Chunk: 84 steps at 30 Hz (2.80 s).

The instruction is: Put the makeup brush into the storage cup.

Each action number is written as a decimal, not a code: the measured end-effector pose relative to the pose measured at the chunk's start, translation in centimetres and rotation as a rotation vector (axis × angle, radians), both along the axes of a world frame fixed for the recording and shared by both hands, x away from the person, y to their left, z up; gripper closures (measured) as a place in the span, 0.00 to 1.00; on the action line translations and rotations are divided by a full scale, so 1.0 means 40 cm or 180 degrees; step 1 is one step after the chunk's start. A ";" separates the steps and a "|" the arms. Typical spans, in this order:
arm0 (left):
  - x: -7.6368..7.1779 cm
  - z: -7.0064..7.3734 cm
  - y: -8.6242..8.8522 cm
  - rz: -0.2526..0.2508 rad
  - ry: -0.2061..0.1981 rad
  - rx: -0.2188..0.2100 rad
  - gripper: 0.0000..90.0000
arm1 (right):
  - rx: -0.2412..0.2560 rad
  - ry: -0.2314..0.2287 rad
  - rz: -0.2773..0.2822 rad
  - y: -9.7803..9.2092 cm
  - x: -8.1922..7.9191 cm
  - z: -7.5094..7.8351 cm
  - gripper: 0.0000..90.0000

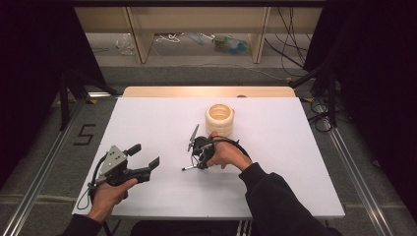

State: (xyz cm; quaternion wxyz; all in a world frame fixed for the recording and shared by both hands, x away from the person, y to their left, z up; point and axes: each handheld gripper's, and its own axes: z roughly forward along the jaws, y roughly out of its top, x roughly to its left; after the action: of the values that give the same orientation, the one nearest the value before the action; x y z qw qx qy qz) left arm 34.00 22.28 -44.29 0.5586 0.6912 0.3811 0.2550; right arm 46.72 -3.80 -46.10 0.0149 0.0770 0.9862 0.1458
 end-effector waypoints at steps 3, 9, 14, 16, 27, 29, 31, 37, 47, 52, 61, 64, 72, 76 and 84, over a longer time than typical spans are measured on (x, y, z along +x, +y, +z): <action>0.000 0.000 0.000 -0.0001 0.0000 0.0007 0.18 | -0.0028 0.0009 0.0040 0.002 0.002 0.001 0.76; 0.000 0.000 -0.001 0.0000 0.0002 0.0013 0.18 | -0.0069 0.0021 0.0026 0.004 -0.001 0.002 0.80; 0.000 -0.001 -0.002 0.0003 0.0002 0.0022 0.18 | -0.0114 0.0009 0.0043 0.008 -0.005 0.003 0.82; 0.000 -0.001 -0.001 0.0002 0.0005 0.0022 0.18 | -0.0129 0.0031 0.0063 0.010 -0.006 0.004 0.83; 0.000 -0.001 -0.002 0.0006 0.0001 0.0024 0.18 | -0.0169 -0.0006 0.0142 0.015 -0.004 0.004 0.85; 0.000 -0.001 -0.002 0.0006 0.0002 0.0023 0.18 | -0.0165 -0.0001 0.0148 0.014 -0.003 0.004 0.86; 0.000 -0.001 -0.002 0.0005 0.0004 0.0025 0.18 | -0.0172 0.0005 0.0155 0.015 -0.004 0.004 0.86; 0.000 -0.001 -0.002 0.0004 0.0002 0.0022 0.18 | -0.0192 0.0031 0.0132 0.016 -0.008 0.004 0.88; 0.000 -0.001 -0.002 0.0008 0.0002 0.0025 0.18 | -0.0239 0.0019 0.0135 0.022 -0.012 0.005 0.92; 0.000 -0.001 -0.002 0.0010 0.0001 0.0027 0.19 | -0.0322 0.0072 0.0023 0.023 -0.017 0.008 0.93; 0.000 -0.001 -0.002 0.0008 0.0003 0.0029 0.19 | -0.0360 -0.0081 0.0186 0.028 -0.012 0.007 0.93; 0.000 -0.001 -0.002 0.0007 0.0002 0.0025 0.19 | -0.0358 -0.0079 0.0165 0.028 -0.014 0.007 0.94; 0.000 -0.001 -0.001 0.0007 -0.0002 0.0025 0.19 | -0.0181 -0.0067 0.0066 0.014 -0.018 0.032 0.94; 0.000 -0.001 -0.001 0.0008 0.0001 0.0028 0.19 | -0.0036 -0.0223 0.0005 -0.009 -0.014 0.057 0.94; -0.001 0.001 -0.002 0.0000 -0.0015 0.0016 0.19 | 0.0416 -0.0450 -0.0196 -0.040 -0.015 0.112 0.94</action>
State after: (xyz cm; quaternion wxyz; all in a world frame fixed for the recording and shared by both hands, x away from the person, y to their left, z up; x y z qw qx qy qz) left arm 33.95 22.20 -44.26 0.5577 0.6920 0.3792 0.2575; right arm 46.13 -5.39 -41.61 0.0838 0.0975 0.9683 0.2143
